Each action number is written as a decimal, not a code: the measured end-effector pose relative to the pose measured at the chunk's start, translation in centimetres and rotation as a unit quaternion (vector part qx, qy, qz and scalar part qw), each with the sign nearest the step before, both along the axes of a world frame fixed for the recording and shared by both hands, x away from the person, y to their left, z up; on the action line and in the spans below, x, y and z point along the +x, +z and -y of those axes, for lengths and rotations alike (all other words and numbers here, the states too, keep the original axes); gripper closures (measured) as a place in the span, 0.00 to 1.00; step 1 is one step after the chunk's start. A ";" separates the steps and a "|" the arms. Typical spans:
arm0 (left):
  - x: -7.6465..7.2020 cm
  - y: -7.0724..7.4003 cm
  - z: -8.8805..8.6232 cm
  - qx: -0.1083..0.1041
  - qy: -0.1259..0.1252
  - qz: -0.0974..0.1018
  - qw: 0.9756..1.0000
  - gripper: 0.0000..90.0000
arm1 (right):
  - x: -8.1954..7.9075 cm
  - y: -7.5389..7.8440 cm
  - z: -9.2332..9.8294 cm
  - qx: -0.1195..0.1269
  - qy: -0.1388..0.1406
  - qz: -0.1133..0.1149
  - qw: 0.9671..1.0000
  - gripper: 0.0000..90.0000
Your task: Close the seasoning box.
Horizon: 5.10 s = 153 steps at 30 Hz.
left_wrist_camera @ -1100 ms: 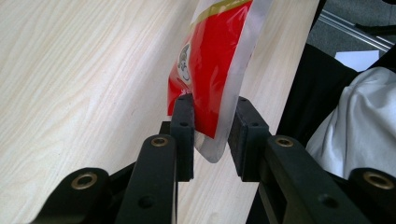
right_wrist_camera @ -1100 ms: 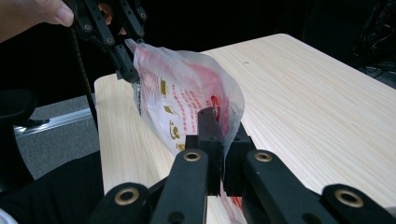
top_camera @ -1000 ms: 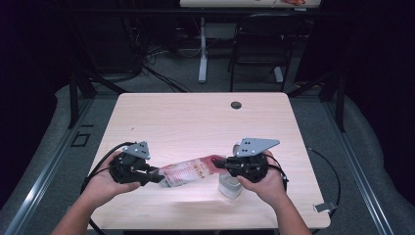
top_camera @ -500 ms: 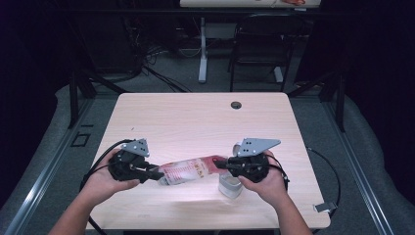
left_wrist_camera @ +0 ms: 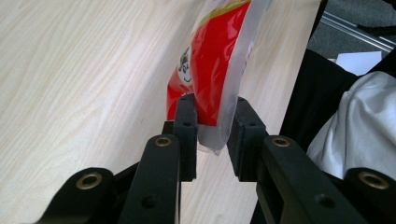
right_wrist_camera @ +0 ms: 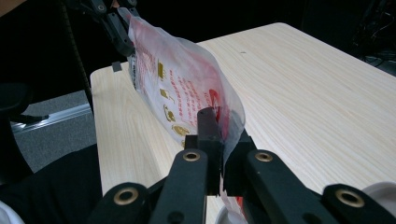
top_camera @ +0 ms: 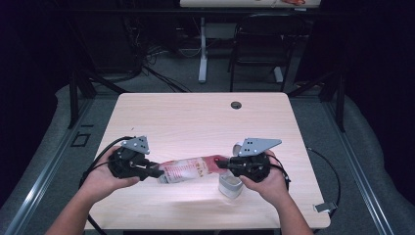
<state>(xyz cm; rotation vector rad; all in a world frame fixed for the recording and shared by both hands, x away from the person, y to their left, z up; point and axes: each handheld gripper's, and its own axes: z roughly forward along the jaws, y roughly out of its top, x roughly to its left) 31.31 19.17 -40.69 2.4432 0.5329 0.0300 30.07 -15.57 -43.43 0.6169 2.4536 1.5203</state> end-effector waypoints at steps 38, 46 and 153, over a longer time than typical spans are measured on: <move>0.5 2.3 1.1 0.022 -0.011 0.013 1.000 0.85 | -0.2 -1.1 1.2 0.018 -0.013 0.001 1.000 0.95; 0.6 2.6 1.2 0.021 -0.013 0.015 1.000 0.85 | -0.1 -1.5 1.6 0.014 -0.015 -0.008 1.000 0.95; 1.2 6.8 4.4 0.007 -0.035 0.051 0.998 0.85 | 0.1 -2.4 3.2 0.014 -0.035 -0.026 0.999 0.97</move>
